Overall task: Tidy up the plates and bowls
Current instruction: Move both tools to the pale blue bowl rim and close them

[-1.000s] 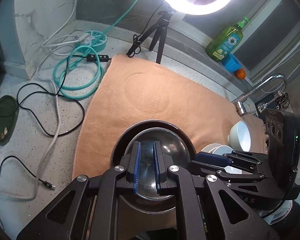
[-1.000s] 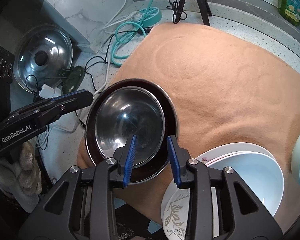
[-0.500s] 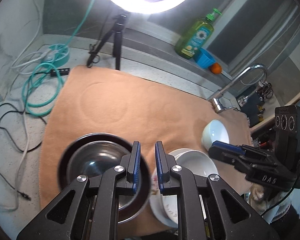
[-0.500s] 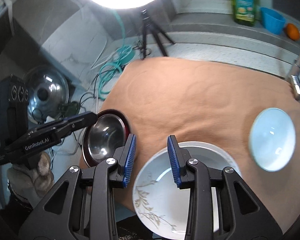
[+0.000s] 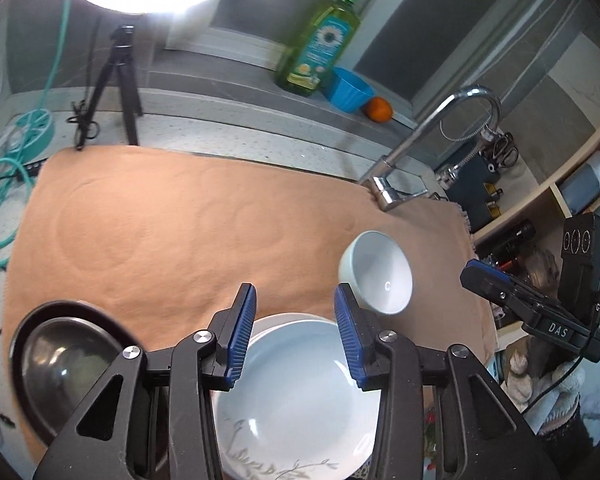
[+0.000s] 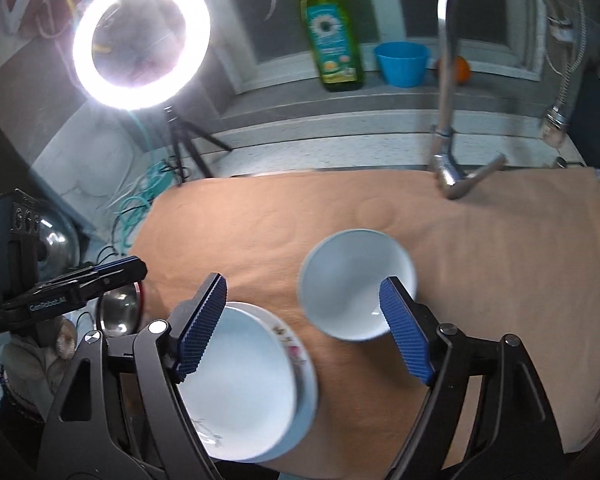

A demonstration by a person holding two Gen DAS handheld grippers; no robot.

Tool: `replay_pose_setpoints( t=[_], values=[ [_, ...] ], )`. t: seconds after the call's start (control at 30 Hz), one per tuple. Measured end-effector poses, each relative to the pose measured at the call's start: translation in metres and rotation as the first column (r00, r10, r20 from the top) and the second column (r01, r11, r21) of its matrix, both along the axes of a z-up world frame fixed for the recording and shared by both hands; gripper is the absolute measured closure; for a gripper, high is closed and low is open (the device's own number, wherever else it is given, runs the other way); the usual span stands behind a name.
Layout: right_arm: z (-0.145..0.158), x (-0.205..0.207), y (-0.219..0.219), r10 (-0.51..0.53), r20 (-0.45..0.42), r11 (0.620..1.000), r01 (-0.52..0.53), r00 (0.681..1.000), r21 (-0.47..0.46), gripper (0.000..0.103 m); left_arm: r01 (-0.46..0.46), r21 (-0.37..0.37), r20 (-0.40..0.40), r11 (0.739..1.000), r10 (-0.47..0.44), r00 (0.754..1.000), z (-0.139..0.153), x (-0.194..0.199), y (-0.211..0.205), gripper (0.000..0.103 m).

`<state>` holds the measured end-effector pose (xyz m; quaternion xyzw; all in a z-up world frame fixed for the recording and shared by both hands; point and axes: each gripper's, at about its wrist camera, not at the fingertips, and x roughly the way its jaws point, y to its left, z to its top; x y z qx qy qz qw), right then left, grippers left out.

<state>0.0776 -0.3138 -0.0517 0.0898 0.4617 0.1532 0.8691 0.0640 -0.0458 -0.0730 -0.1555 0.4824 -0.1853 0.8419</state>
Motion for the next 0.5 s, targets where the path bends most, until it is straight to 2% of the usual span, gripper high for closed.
replay_pose_setpoints(
  t=[0.23, 0.5],
  values=[
    [-0.019, 0.009, -0.048, -0.077, -0.029, 0.997, 0.077, 0.997, -0.005, 0.022, 0.064, 0.010, -0.024, 0.998, -0.064, 0.998, -0.012, 0.014, -0.044, 0.064],
    [-0.047, 0.022, -0.070, -0.098, -0.075, 0.995, 0.099, 0.992, 0.012, 0.022, 0.101, 0.034, -0.051, 0.994, -0.099, 0.994, -0.027, 0.031, -0.078, 0.064]
  ],
)
